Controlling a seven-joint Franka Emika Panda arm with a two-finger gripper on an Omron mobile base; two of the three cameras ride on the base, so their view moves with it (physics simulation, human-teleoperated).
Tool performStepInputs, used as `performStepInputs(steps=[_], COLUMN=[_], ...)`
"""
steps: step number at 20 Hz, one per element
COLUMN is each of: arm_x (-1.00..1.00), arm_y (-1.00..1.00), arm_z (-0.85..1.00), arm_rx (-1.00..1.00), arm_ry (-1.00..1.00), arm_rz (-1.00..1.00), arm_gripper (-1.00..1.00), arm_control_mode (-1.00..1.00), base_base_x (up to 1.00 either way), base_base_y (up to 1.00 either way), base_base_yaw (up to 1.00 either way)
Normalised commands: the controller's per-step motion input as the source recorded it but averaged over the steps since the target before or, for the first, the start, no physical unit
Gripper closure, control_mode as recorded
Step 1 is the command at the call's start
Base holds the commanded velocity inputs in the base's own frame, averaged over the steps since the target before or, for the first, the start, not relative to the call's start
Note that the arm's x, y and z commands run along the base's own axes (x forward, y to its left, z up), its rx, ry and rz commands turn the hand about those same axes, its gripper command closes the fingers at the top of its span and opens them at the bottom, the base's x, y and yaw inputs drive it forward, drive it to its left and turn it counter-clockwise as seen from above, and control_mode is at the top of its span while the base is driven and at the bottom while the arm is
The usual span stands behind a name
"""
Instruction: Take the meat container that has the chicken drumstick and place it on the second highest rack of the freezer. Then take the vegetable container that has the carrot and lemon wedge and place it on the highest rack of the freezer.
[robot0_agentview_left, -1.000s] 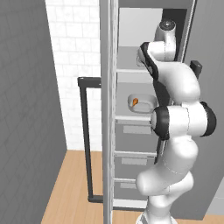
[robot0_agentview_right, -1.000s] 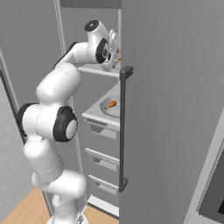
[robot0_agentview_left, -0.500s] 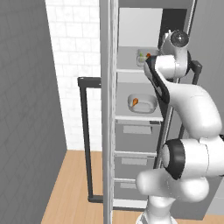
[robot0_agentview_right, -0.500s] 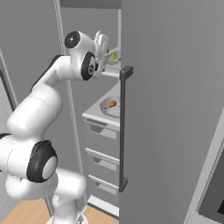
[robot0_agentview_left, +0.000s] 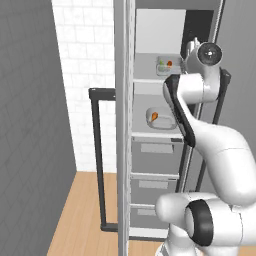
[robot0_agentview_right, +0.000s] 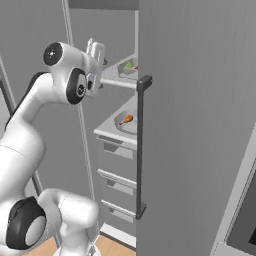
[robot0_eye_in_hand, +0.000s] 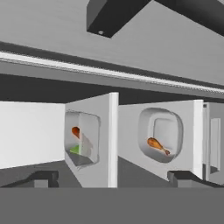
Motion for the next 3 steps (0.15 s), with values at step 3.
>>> performStepInputs(steps=[3], arm_x=[-0.46], arm_y=[0.22], arm_z=[-0.08], arm_rx=[0.0], arm_ry=[0.15], arm_rz=[0.05], arm_gripper=[-1.0], arm_control_mode=[-1.0], base_base_x=[0.0], base_base_y=[0.0], base_base_yaw=[0.0])
